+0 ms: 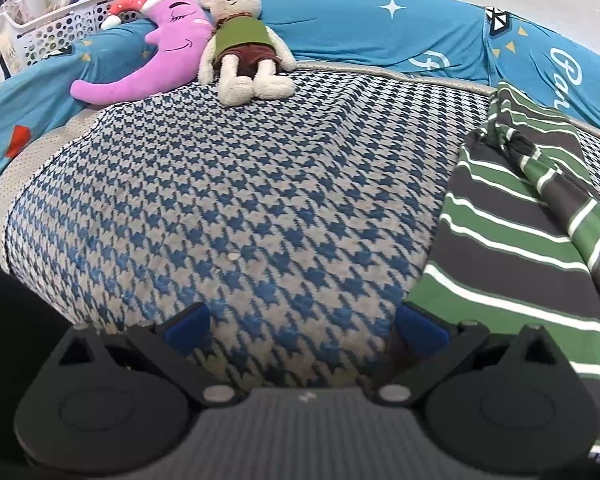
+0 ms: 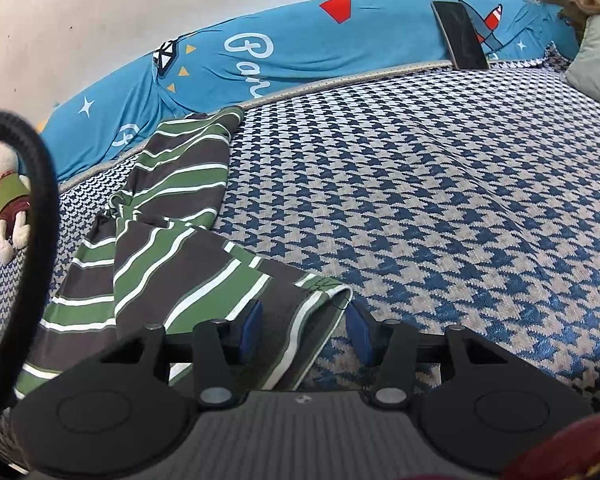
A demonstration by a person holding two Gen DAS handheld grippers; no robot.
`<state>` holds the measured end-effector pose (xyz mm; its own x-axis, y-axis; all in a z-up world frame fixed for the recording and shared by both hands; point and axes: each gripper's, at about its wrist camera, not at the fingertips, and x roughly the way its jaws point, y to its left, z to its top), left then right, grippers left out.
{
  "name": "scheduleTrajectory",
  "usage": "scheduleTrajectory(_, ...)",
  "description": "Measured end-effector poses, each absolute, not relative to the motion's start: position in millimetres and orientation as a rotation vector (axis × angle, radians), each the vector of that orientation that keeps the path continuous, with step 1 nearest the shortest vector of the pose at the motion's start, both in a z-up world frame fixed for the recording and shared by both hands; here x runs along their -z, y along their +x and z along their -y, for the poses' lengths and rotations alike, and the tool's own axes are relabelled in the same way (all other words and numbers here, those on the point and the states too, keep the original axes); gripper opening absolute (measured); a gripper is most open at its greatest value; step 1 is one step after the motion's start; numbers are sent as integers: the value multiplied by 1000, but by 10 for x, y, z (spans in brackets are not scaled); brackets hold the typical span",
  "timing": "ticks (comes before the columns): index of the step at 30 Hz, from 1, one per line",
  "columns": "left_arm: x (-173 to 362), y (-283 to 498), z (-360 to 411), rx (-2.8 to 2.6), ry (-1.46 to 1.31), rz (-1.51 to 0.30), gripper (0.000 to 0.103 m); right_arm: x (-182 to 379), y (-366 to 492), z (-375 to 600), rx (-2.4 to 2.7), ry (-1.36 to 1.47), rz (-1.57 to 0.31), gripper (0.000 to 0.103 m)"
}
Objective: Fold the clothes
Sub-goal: 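Close the right gripper on the folded shirt's long edge, then lift the held edge with the right gripper and fold it over again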
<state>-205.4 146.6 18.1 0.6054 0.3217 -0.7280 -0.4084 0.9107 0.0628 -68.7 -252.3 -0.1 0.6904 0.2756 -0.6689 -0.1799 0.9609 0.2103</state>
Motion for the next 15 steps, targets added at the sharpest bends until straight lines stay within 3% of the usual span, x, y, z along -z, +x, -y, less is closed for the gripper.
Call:
scheduleTrajectory(10,-197,-2101,-1564,-453,-134,-808,103,10,-696,2489,-272,127,-757,12)
scheduleTrajectory(15,-204,-2086,-1511,-434,-129,-805,103,-26,-755,2495,-300,138,-740,8)
